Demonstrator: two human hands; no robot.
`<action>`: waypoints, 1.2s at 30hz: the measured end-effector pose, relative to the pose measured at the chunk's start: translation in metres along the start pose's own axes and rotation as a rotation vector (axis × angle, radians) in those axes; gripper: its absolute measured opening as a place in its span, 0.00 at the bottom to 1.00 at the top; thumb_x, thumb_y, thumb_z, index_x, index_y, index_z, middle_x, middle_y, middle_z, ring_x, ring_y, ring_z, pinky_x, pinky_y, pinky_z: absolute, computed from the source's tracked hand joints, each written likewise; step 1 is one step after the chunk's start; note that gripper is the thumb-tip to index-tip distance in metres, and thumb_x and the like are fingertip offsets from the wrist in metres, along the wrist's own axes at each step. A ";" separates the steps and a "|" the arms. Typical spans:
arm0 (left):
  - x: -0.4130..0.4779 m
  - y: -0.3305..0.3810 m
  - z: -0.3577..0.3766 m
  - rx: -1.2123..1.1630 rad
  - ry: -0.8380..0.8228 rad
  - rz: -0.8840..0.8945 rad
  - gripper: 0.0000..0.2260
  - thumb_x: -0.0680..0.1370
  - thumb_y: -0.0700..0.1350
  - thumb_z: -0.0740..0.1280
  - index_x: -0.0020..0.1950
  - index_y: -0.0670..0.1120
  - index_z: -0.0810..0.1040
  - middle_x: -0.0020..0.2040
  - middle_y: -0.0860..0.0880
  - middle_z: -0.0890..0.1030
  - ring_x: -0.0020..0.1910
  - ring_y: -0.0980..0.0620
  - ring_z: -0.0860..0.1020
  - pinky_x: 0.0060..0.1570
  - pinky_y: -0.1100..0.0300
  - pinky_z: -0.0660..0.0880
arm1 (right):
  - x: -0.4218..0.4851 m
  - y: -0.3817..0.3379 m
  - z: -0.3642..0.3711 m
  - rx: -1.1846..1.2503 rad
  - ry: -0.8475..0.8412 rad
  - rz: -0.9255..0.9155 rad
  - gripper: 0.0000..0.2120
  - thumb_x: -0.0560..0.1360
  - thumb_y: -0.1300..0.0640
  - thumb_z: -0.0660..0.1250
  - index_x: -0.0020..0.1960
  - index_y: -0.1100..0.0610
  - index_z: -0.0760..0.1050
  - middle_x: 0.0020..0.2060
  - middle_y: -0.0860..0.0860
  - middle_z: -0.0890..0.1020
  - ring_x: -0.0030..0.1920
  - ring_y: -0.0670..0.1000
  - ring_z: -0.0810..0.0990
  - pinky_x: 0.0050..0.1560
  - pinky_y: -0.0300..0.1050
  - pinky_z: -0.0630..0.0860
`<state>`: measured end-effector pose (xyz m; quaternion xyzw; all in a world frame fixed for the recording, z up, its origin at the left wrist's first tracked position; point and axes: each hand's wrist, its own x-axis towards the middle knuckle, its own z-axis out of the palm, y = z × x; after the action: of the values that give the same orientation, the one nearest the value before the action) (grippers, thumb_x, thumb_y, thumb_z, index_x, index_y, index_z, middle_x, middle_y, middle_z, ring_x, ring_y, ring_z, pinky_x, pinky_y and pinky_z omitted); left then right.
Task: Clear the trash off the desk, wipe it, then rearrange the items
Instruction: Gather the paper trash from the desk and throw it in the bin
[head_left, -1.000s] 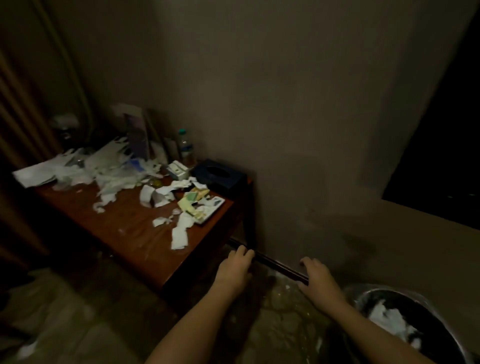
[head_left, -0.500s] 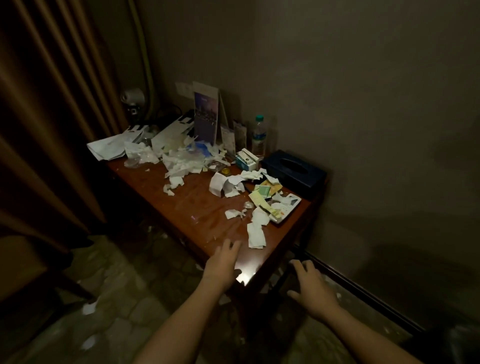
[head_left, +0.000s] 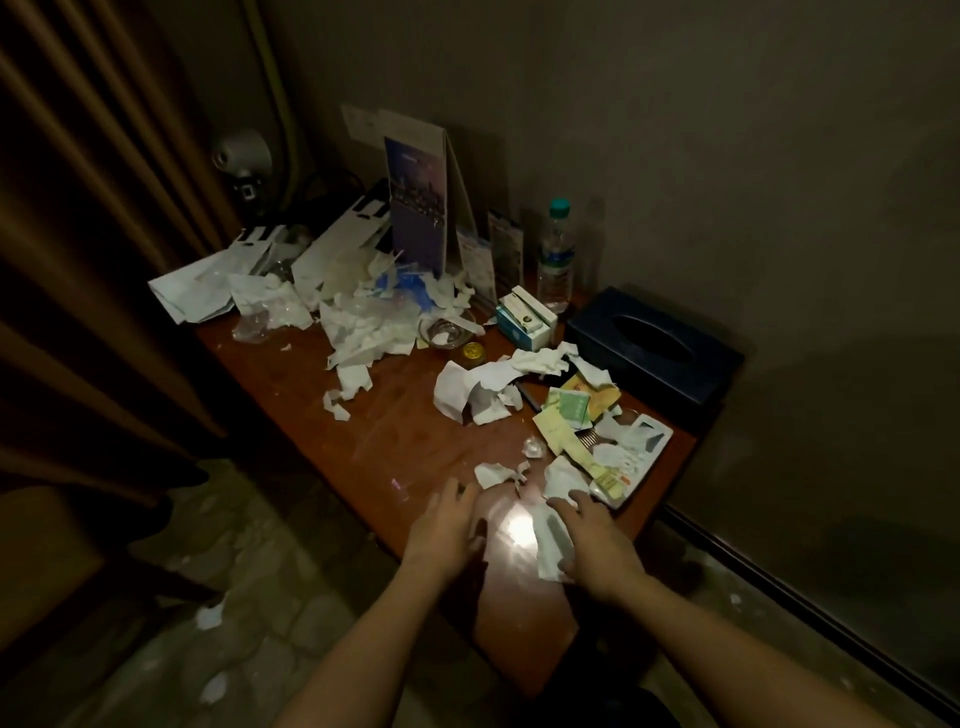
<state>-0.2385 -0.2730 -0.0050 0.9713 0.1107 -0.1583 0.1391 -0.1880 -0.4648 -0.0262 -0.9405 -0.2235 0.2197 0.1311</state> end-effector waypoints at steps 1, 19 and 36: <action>0.010 -0.001 -0.002 0.003 -0.025 -0.004 0.28 0.77 0.48 0.68 0.73 0.52 0.60 0.73 0.48 0.60 0.68 0.47 0.66 0.60 0.55 0.74 | 0.012 0.000 -0.001 -0.021 -0.025 -0.001 0.39 0.72 0.54 0.71 0.76 0.48 0.53 0.75 0.52 0.55 0.73 0.56 0.58 0.69 0.50 0.67; 0.146 -0.015 0.013 0.261 -0.081 0.430 0.45 0.72 0.66 0.66 0.77 0.60 0.39 0.79 0.48 0.42 0.77 0.42 0.46 0.75 0.45 0.47 | 0.067 0.000 -0.011 0.189 0.136 0.036 0.07 0.79 0.57 0.61 0.57 0.53 0.71 0.64 0.51 0.67 0.50 0.45 0.69 0.46 0.33 0.66; 0.148 -0.013 0.027 0.006 -0.125 0.461 0.09 0.81 0.45 0.59 0.61 0.48 0.68 0.59 0.48 0.66 0.56 0.50 0.65 0.53 0.57 0.68 | 0.124 0.009 -0.010 0.154 0.050 0.303 0.18 0.74 0.67 0.61 0.62 0.56 0.70 0.57 0.56 0.76 0.54 0.55 0.77 0.52 0.47 0.75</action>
<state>-0.1128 -0.2436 -0.0824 0.9596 -0.1234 -0.1823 0.1753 -0.0803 -0.4150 -0.0646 -0.9558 -0.0584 0.2298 0.1736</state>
